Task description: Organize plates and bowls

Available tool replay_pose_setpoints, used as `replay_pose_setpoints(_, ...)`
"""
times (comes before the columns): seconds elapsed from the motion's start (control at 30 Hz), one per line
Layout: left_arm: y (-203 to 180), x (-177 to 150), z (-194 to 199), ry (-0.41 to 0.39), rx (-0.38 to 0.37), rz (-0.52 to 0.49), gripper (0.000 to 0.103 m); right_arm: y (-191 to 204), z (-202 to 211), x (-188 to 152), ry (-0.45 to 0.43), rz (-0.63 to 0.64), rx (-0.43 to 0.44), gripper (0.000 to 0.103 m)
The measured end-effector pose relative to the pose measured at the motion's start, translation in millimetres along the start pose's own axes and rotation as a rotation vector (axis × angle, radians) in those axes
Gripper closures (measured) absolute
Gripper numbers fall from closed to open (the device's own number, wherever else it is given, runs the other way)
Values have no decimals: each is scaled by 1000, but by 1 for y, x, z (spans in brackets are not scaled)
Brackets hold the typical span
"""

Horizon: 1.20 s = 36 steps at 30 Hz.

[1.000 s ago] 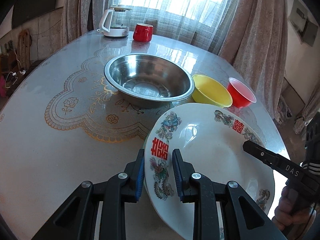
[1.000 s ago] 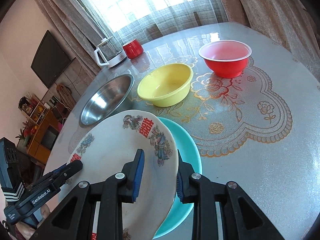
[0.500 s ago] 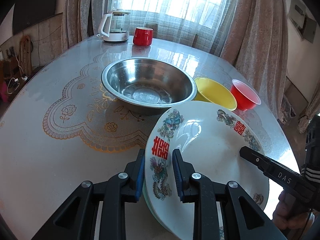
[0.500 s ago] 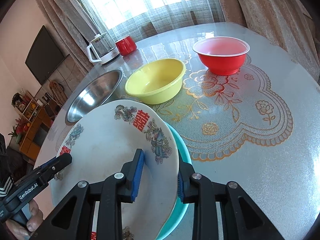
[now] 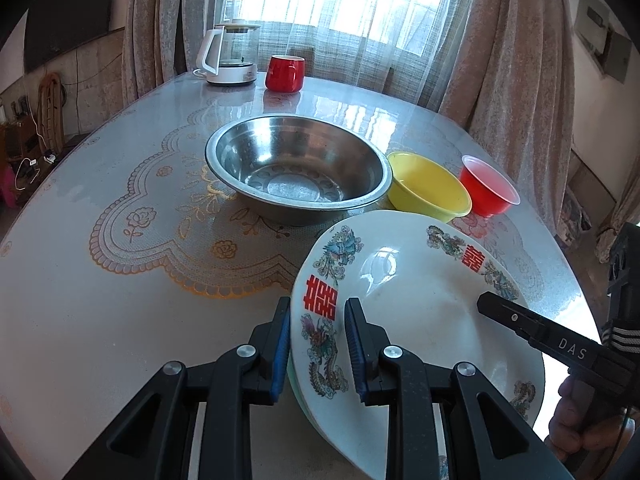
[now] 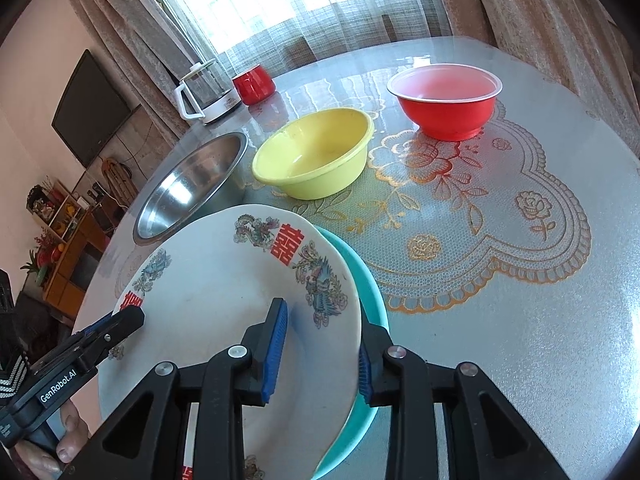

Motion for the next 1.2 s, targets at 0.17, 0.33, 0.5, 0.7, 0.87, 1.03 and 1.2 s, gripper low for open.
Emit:
replay_pose_setpoints(0.17,3,-1,7,-12,-14,25,77,1,6,-1,-5,-14,22,68)
replay_pose_setpoints(0.33,2,-5,18,-54,3,11,77,3,14,-3,-22,0,19,68)
replay_pose_setpoints(0.5,0,-14,10,-36,19,3,76,5,17,-8,-44,36,-23,78)
replay_pose_setpoints(0.7,-5,-16,6,-43,37,-18,75,3,17,-7,-68,60,-40,80)
replay_pose_setpoints(0.87,-4,-14,7,-34,36,-9,76,0,14,-3,-65,53,-30,80)
replay_pose_setpoints(1.03,-2,-12,6,-31,27,-5,74,-1,13,-5,-47,53,-14,80)
replay_pose_setpoints(1.2,-4,-12,6,-37,32,-13,74,-1,12,-6,-41,59,-12,78)
Point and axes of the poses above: each gripper's, at about its wrist camera, not at the fingertips, and z roughly against the way its jaws point, y to its left, x to its top, the point moved 3 cm from there along -z, roughly the way its jaws point, and after that the axes turned 9 degrees about x, right-handed, at the moved point
